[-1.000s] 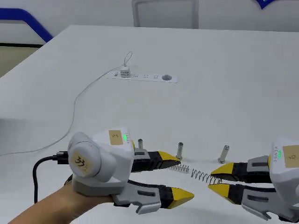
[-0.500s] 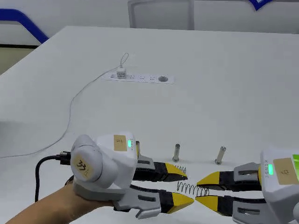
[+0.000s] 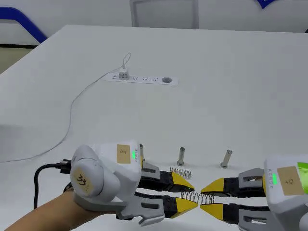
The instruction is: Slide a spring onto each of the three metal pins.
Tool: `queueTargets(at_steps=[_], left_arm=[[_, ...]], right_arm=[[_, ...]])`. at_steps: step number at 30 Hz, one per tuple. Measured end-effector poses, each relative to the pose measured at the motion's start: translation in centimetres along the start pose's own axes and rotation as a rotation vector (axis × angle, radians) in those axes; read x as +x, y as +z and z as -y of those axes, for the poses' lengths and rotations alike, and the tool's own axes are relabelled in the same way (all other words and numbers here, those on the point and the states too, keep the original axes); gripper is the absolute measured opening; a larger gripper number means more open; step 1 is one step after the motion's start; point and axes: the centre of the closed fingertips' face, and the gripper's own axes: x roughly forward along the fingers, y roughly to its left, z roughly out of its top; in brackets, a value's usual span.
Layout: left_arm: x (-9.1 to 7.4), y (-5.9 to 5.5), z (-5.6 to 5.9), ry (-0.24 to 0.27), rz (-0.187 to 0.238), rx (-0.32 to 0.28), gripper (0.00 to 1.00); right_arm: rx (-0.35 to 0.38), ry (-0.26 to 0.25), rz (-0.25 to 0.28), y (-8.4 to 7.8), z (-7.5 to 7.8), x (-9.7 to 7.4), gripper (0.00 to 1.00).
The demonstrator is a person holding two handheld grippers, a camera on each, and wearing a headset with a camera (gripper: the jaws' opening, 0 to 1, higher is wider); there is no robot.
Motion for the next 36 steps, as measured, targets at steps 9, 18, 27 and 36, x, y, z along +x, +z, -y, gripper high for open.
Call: queueTargets(at_steps=[9, 18, 27, 36], left_arm=[[0.0, 0.0, 0.6, -0.029, -0.014, 0.049, 0.11], [-0.9, 0.7, 0.6, -0.034, 0.027, 0.012, 0.09], [-1.5, 0.9, 0.2, -0.027, 0.028, 0.041, 0.09], [-2.2, 2.2, 0.8, -0.075, 0.077, 0.047, 0.09]], right_arm=[[0.004, 0.006, 0.002, -0.1, -0.4, -0.1, 0.12], [0.053, -0.026, 0.081, 1.1, 0.3, -0.6, 0.14], [0.082, -0.014, 0.083, 0.6, 0.2, -0.7, 0.18], [0.272, 0.021, 0.220, 1.9, 0.5, -1.3, 0.12]])
